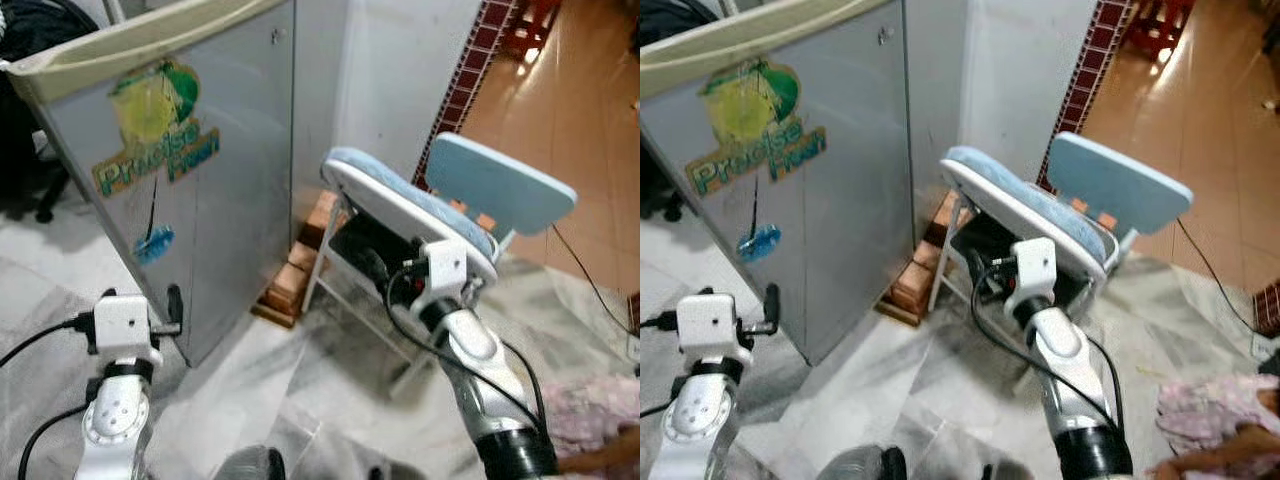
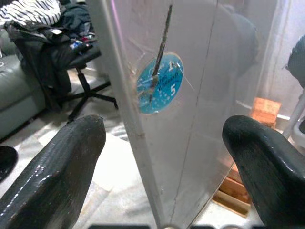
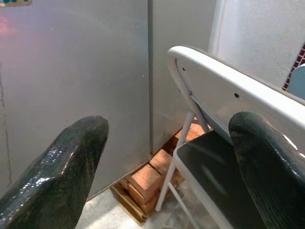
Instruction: Restocking fridge
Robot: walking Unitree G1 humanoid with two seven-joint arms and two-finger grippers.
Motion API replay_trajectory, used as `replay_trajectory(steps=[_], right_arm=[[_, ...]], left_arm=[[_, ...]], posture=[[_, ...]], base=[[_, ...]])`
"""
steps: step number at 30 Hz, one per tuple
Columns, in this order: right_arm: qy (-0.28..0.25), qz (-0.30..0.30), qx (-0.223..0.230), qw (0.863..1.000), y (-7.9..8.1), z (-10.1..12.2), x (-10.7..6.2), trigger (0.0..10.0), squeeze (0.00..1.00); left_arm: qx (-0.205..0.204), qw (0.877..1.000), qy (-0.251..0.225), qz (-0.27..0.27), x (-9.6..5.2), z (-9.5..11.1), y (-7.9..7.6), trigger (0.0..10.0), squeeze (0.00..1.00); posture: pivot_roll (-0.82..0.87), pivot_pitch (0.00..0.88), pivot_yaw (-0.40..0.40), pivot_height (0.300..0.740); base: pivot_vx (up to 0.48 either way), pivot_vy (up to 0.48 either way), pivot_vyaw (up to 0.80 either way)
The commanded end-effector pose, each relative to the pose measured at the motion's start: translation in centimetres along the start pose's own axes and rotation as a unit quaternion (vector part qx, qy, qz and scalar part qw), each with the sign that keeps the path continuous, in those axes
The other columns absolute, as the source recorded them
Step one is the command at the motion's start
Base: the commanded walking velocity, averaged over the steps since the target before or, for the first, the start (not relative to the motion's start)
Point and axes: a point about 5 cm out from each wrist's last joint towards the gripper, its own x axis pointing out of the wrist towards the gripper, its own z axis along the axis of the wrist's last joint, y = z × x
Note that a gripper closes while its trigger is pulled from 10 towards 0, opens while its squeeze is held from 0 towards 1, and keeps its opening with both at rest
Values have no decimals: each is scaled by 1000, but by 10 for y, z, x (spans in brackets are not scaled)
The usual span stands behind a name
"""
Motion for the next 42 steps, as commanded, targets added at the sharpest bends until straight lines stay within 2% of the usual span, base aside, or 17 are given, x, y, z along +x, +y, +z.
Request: replay_trajectory(steps=[1, 29, 42], right_arm=[[11, -13, -2, 1000, -8, -6, -4, 10000, 0], [10, -18, -5, 1000, -11, -8, -2, 10000, 0], [8, -20, -8, 1000, -12, -7, 0, 10000, 0]], left_arm=[[-4, 1000, 5, -4, 0, -1, -4, 10000, 0], [-5, 1000, -8, -2, 5, 7, -3, 10000, 0], [-7, 1000, -26, -7, 13, 19, -9, 10000, 0]], posture=[[-7, 109, 1, 740], [1, 109, 2, 740], [-1, 113, 4, 740]], base=[[0, 480, 0], [0, 480, 0], [0, 480, -750]])
